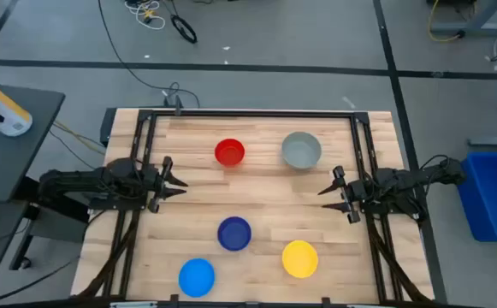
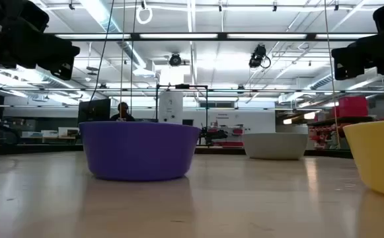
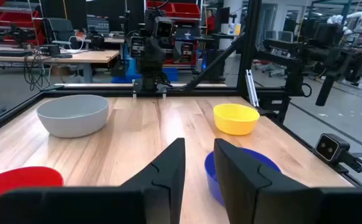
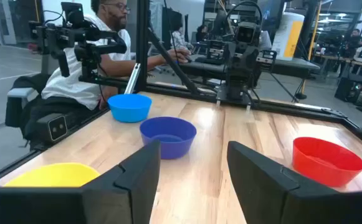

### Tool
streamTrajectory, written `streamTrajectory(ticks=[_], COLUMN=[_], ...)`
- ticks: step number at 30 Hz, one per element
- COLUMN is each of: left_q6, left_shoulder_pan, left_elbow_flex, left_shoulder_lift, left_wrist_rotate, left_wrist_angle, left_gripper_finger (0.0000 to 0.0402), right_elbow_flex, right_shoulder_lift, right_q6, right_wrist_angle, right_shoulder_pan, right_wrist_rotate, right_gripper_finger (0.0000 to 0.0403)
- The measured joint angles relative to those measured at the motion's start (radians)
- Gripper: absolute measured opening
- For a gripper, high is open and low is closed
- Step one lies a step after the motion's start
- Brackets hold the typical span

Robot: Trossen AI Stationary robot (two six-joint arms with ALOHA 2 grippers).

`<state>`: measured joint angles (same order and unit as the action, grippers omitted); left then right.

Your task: Nest bowls inside each other

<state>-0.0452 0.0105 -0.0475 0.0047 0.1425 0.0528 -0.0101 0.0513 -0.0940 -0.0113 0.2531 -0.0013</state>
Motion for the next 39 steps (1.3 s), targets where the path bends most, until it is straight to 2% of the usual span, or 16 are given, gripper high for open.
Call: streamTrajectory(ticks=[39], left_q6=[0.000], left_shoulder_pan=[0.000], left_elbow_flex=[0.000], left_shoulder_lift=[0.000], left_wrist_rotate=[0.000], left_wrist_angle=[0.000], left_gripper_finger=[0.0093], right_elbow_flex=[0.000], right_shoulder_lift=[0.000], right_q6=[0.000], right_wrist_angle=[0.000], right_shoulder_pan=[0.000], right_wrist_rotate=[0.000], right_gripper_finger=[0.0240])
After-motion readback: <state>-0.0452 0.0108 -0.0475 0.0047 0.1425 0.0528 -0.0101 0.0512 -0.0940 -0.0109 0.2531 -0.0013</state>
